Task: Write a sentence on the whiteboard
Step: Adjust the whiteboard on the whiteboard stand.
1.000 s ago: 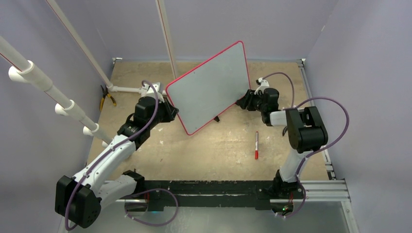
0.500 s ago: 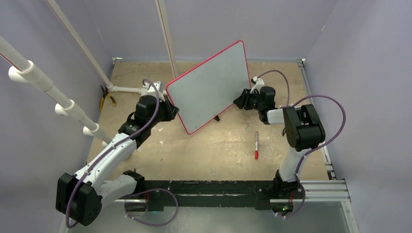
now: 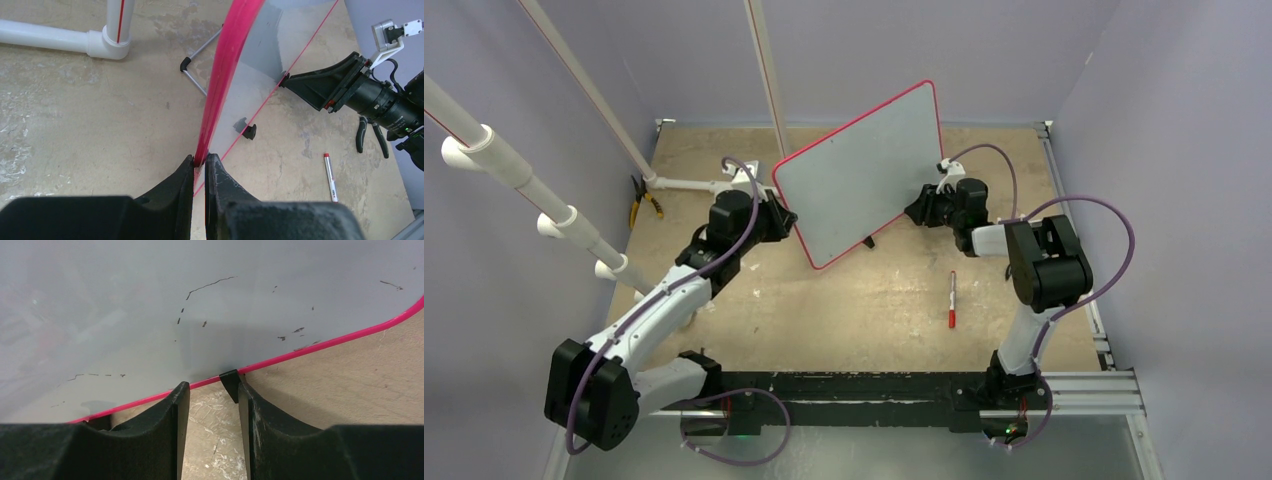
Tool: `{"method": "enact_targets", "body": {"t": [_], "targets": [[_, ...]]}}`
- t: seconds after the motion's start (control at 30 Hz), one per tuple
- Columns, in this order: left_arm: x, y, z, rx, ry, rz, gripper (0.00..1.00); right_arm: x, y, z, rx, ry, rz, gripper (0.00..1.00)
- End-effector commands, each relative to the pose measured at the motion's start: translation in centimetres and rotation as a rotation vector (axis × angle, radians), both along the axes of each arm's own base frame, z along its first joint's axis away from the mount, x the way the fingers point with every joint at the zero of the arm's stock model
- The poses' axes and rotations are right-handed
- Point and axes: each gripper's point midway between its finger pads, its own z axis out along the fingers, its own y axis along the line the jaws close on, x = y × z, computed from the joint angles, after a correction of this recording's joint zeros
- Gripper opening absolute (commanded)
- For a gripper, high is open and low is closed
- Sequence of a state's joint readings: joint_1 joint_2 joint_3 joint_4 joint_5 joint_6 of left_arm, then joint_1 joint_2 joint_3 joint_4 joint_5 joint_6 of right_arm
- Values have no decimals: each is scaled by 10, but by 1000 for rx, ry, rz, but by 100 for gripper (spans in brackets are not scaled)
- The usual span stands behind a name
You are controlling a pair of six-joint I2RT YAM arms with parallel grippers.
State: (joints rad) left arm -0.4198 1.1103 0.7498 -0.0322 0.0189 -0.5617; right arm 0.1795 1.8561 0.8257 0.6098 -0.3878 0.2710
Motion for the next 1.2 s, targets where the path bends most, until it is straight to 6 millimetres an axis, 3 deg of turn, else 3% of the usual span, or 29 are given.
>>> {"method": "enact_targets", "body": {"t": [0.0,0.17,0.27,0.43,0.57,0.63,0.77,0.97,1.17], "targets": [[14,-21,43,-108,-107,-47,0,-6,26,17,19,-38,87,42],[14,-12,38,-58,-101,-20,0,-6,22,22,15,-46,58,42],[8,-2,35,-10,-94,-1,4,-8,13,30,5,-44,1,48],[-8,25,29,92,-54,64,45,-17,-9,55,-5,-27,-139,67],[-27,43,26,149,-13,94,67,-34,-28,88,2,-23,-248,84],[-35,49,31,164,-14,98,72,-45,-38,92,8,17,-314,93],[-41,49,55,195,-60,46,78,-77,-44,84,22,128,-351,93],[-30,50,87,278,-169,8,79,-111,-62,57,7,280,-468,94],[-33,61,69,277,-249,60,78,-128,-90,24,-77,415,-646,89]]}}
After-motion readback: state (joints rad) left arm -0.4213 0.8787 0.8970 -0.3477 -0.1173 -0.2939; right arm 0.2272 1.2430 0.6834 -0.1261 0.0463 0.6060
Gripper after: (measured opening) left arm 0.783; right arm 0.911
